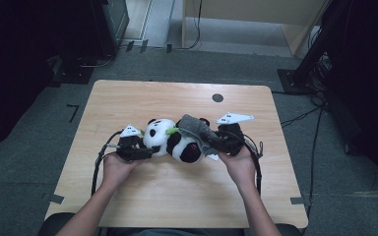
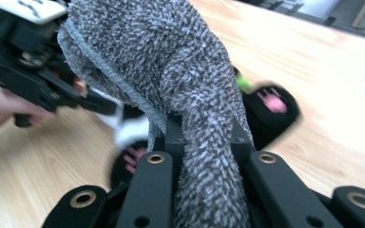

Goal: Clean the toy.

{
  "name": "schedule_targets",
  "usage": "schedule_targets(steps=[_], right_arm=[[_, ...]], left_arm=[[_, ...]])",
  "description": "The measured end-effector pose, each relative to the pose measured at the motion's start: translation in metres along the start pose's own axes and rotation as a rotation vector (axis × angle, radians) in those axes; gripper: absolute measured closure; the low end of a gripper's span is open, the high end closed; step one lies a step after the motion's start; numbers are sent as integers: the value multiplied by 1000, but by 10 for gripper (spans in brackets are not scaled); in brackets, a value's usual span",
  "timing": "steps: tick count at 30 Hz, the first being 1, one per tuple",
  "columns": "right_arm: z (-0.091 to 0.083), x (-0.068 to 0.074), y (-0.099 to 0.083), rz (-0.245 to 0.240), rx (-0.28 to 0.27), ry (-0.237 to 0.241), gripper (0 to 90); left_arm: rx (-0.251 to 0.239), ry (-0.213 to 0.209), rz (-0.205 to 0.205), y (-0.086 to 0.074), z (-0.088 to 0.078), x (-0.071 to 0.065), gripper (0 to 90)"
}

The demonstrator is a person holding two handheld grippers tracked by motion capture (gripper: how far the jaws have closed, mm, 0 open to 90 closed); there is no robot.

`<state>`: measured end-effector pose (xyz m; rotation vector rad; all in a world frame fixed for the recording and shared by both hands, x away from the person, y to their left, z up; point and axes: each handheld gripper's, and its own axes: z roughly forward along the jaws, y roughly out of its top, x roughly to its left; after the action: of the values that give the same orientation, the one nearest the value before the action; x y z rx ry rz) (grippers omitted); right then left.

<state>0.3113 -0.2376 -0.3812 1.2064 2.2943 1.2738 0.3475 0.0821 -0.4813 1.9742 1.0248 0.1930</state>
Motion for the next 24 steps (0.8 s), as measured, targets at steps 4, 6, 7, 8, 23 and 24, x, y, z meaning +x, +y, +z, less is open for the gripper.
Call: schedule_targets(steps=[4, 6, 7, 8, 23, 24], right_arm=[[14, 21, 21, -7, 20, 29, 786], [26, 29, 30, -25, 47, 26, 786], [34, 33, 34, -34, 59, 25, 786], [42, 36, 38, -41, 71, 26, 785], [112, 78, 33, -206, 259, 15, 799], [110, 78, 28, -208, 272, 23, 800]], left_arm=[[-3, -3, -4, 0, 0, -3, 353], [-8, 0, 0, 0, 0, -3, 353], [-8, 1, 1, 1, 0, -3, 353], [-8, 2, 2, 0, 0, -4, 353], [27, -4, -13, 0, 2, 1, 360], [28, -6, -10, 0, 2, 1, 361]])
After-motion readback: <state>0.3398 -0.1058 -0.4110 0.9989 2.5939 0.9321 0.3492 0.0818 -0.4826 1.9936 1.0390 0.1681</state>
